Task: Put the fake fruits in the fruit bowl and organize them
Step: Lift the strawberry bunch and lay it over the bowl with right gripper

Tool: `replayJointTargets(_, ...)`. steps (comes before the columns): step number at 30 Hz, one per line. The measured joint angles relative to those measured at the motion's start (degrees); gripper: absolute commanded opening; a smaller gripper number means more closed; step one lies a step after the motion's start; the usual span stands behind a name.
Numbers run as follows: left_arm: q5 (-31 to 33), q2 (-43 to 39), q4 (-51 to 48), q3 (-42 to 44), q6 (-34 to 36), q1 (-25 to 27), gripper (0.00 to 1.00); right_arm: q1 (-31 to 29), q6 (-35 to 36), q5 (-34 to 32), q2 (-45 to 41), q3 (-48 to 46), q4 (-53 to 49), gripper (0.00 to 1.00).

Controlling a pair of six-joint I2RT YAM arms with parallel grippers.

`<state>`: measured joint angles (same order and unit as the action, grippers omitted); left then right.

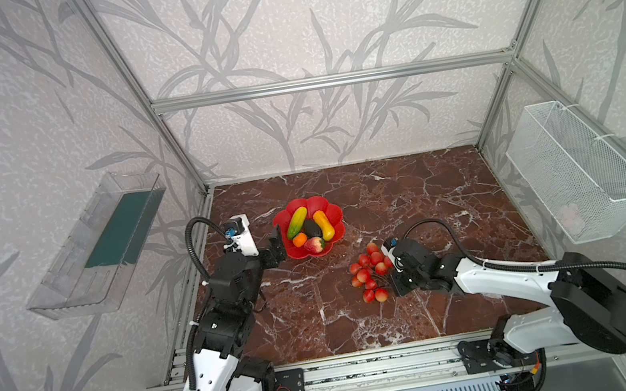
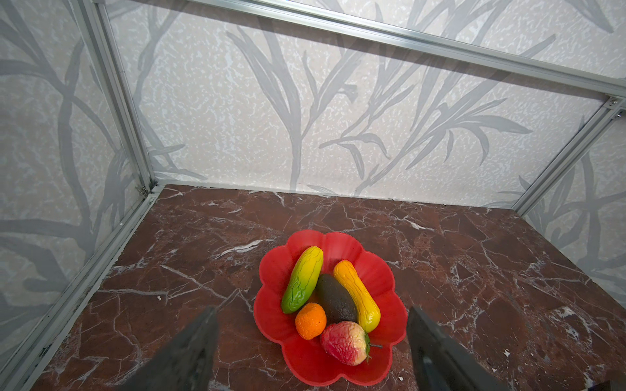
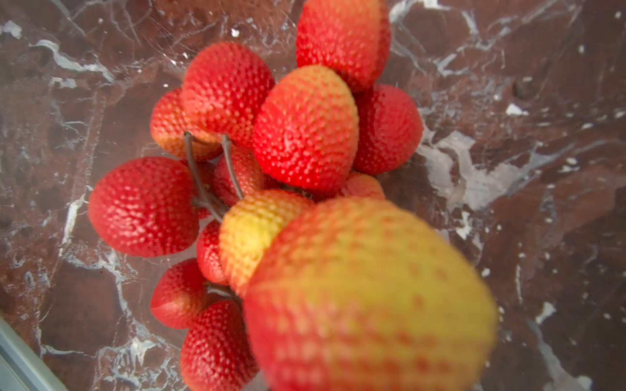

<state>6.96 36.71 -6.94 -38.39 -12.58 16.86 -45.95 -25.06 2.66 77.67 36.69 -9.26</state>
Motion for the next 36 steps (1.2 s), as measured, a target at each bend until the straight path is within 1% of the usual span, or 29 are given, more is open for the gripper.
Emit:
replayJointTargets(7, 0.7, -1.9, -0.2, 0.9, 0.0, 0.0, 0.87, -0.5, 0.9, -0.4, -3.5, 4.3, -1.4, 0.0)
replayJointTargets(11, 1.0, -2.4, -0.2, 1.1, 0.0, 0.0, 0.87, -0.5, 1.3, -0.7, -4.1, 6.3, -1.5, 0.0)
replayJointTargets(14, 1.1, -2.4, -0.2, 1.1, 0.0, 0.0, 0.87, -0.5, 1.5, -0.9, -4.0, 6.4, -2.1, 0.21)
replayJointTargets(16, 1.1, -2.4, -0.2, 1.1, 0.0, 0.0, 0.87, -0.6, 1.9, -1.2, -3.9, 6.2, -2.9, 0.36)
replayJointTargets(18, 1.1, -2.6, -0.2, 1.1, 0.0, 0.0, 0.87, -0.6, 2.5, -1.7, -3.9, 5.3, -3.1, 0.45)
replayJointTargets(19, 1.1, -2.6, -0.2, 1.1, 0.0, 0.0, 0.87, -0.6, 2.7, -1.8, -3.9, 4.5, -3.1, 0.48)
replayJointTargets(25, 1.2, -2.7, -0.2, 1.1, 0.0, 0.0, 0.88, -0.5, 3.8, -1.8, -2.7, 0.1, -3.0, 0.48)
replayJointTargets(30, 1.2, -2.7, -0.2, 1.2, 0.0, 0.0, 0.87, -0.5, 4.5, -1.9, 0.9, 0.2, -0.9, 0.48)
replayJointTargets(36, 1.2, -2.8, -0.2, 1.2, 0.0, 0.0, 0.88, -0.5, 5.2, -2.2, 7.4, 2.5, 1.4, 0.48)
